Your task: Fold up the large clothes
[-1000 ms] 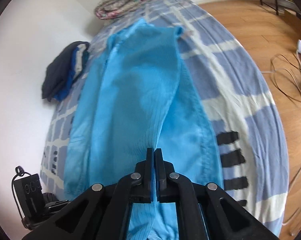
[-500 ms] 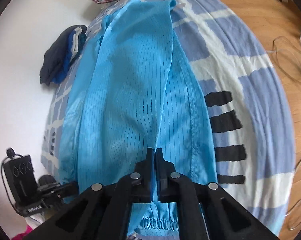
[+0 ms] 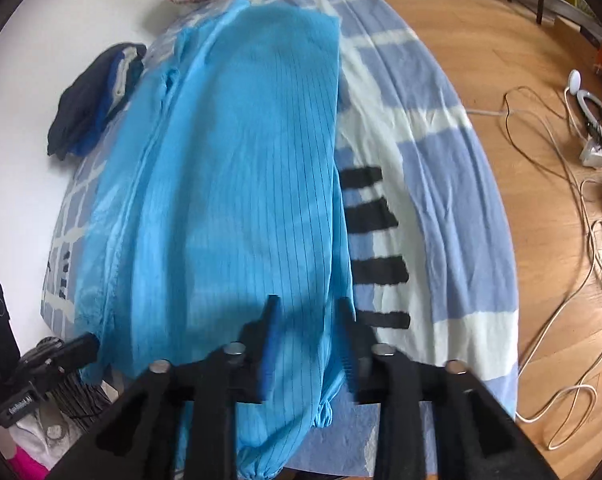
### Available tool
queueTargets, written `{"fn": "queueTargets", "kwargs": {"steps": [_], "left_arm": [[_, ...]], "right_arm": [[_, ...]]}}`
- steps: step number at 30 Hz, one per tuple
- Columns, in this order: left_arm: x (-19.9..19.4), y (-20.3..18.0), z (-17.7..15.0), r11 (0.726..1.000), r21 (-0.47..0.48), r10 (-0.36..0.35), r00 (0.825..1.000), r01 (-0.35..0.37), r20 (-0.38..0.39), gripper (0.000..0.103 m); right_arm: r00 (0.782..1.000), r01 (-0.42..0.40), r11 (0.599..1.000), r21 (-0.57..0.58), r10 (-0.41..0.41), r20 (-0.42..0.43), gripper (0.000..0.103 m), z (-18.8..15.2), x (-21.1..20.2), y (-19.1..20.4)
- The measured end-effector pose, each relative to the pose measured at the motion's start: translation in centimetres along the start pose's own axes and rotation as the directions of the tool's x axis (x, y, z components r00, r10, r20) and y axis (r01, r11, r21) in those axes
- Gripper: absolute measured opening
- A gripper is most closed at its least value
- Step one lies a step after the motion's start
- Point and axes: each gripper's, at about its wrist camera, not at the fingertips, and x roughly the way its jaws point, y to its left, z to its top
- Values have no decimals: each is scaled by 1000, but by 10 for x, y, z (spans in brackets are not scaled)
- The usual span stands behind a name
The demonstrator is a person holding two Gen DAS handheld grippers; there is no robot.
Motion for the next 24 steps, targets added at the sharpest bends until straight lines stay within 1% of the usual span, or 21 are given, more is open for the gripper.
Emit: {"fn": "queueTargets", "kwargs": {"steps": [4,7,9,11,12,13,14,15,17,19,20,21,23,24], "left_arm": [[-3,-7,8,1000,17,0,1000,0,6,2],[-14,-3,21,1000,24,7,1000,-8,30,2],[-27,2,33,999,31,23,998,-25,56,2],[-43,7,48,998,39,55,994,-59,97,2],[-50,11,56,997,39,63,991,-68,117,2],[-56,14,62,997,36,68,989,-74,129,2],[-60,17,70,996,32,74,987,-79,139,2],[-65,20,74,996,28,79,986,-84,149,2],[-70,22,79,995,26,87,982,-93,167,2],[-70,16,78,996,40,72,983,-80,170,4],[-64,9,78,996,50,61,984,-70,165,12],[-57,0,75,997,63,41,987,-51,157,27],[-35,-24,68,995,95,-5,993,-6,122,44],[-26,-35,65,994,108,-17,995,7,100,44]], "right_arm": [[997,31,999,7,-32,73,33,2,-21,-1],[989,4,1000,-5,-3,145,34,9,-44,4],[976,-18,1000,-25,23,215,37,14,-61,10],[958,-12,998,-56,28,286,39,24,-75,18],[946,2,998,-71,21,325,42,30,-81,23],[936,12,996,-83,18,350,45,36,-85,26],[929,21,995,-100,17,370,49,43,-89,28],[929,26,994,-109,17,370,54,51,-90,30],[935,27,995,-95,8,354,55,61,-89,25],[942,20,998,-56,0,337,55,65,-89,16],[942,10,999,-45,6,335,55,63,-91,12],[941,1,999,-36,12,338,55,60,-93,7],[939,6,1000,-16,0,345,55,51,-100,-2],[938,14,1000,-5,-11,347,55,46,-103,-6]]}}
